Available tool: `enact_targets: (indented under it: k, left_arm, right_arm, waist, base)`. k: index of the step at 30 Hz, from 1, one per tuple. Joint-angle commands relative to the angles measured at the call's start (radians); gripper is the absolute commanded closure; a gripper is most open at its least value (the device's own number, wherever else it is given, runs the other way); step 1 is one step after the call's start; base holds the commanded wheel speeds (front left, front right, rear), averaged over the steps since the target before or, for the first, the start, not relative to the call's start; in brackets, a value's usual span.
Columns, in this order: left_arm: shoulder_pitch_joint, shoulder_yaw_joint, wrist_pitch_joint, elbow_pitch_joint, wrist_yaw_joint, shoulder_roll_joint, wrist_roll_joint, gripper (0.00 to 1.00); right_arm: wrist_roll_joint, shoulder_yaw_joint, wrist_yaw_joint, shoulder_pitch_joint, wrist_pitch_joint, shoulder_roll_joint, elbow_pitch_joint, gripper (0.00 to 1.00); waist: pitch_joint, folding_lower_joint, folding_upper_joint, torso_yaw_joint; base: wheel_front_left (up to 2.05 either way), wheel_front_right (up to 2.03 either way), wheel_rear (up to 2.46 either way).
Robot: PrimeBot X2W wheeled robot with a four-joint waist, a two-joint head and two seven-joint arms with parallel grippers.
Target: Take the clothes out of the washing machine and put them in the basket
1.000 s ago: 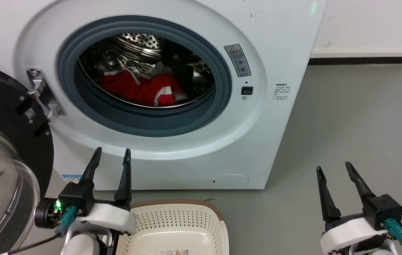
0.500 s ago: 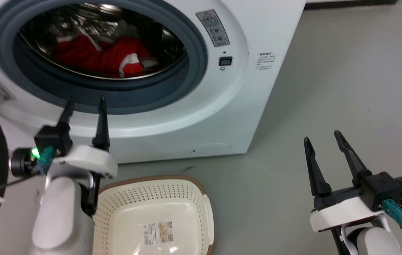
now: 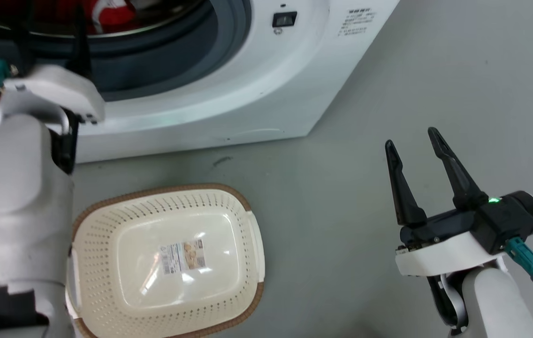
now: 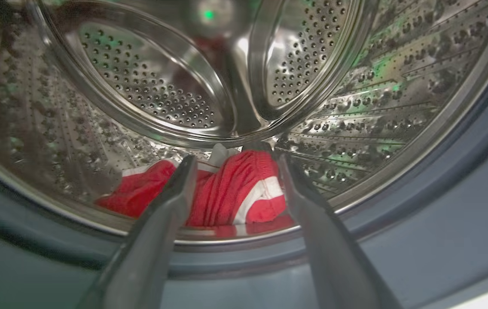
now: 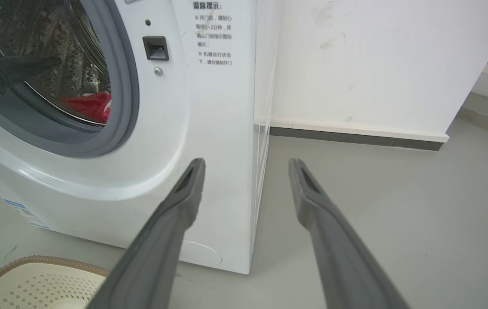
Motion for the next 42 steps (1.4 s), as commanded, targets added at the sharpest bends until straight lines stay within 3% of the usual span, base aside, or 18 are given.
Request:
enact_targets:
  k: [1, 15, 27, 28, 29, 30, 31, 36, 42]
  left_arm:
    - [-0.029, -0.004, 0.008, 0.015, -0.004, 0.008, 0.002, 0.00]
    - [-0.405, -0.083, 0.171, 0.258, -0.014, 0.101, 0.028, 0.00]
    - [-0.588, -0.122, 0.533, 0.449, -0.016, 0.156, -0.004, 0.00]
    - [-0.599, -0.121, 0.565, 0.462, -0.015, 0.156, -0.011, 0.11]
    - [-0.609, -0.121, 0.597, 0.472, -0.015, 0.159, -0.015, 0.50]
    - [-0.617, -0.121, 0.627, 0.482, -0.015, 0.160, -0.020, 0.70]
    - [-0.623, -0.120, 0.648, 0.488, -0.015, 0.163, -0.025, 1.00]
    - [-0.637, -0.120, 0.697, 0.494, -0.011, 0.171, -0.039, 1.00]
    - [-0.562, -0.111, 0.545, 0.444, 0.013, 0.157, -0.059, 1.00]
  right_arm:
    - [0.005, 0.005, -0.001, -0.019, -0.007, 0.001, -0.001, 0.00]
    - [0.061, 0.066, -0.001, -0.101, -0.010, 0.001, -0.003, 0.00]
    - [0.097, 0.108, -0.001, -0.106, -0.010, 0.001, 0.005, 0.00]
    - [0.098, 0.110, -0.001, -0.106, -0.010, 0.001, 0.006, 0.00]
    - [0.100, 0.113, -0.001, -0.106, -0.010, 0.001, 0.006, 0.00]
    - [0.102, 0.115, -0.001, -0.108, -0.010, 0.001, 0.007, 0.00]
    - [0.105, 0.117, -0.001, -0.109, -0.010, 0.001, 0.008, 0.00]
    - [0.116, 0.118, -0.001, -0.112, -0.010, 0.001, 0.011, 0.00]
    - [0.116, 0.097, -0.001, -0.108, -0.010, 0.001, 0.033, 0.00]
  waist:
    - [0.061, -0.0002, -0.0001, -0.031]
    - [0.215, -0.0002, -0.0001, -0.107]
    - [0.236, -0.0002, -0.0001, -0.157]
    - [0.237, -0.0002, -0.0001, -0.159]
    - [0.238, -0.0002, -0.0001, -0.163]
    - [0.239, -0.0002, -0.0001, -0.166]
    - [0.239, -0.0002, -0.0001, -0.169]
    - [0.238, -0.0002, -0.0001, -0.176]
    - [0.196, -0.0002, -0.0001, -0.157]
  base:
    - [0.00, 0.00, 0.00]
    - [0.00, 0.00, 0.00]
    - [0.00, 0.00, 0.00]
    - [0.00, 0.00, 0.00]
    - [0.00, 0.00, 0.00]
    - [0.00, 0.00, 0.00]
    - [0.00, 0.00, 0.00]
    - [0.00, 0.00, 0.00]
    - [0.00, 0.00, 0.00]
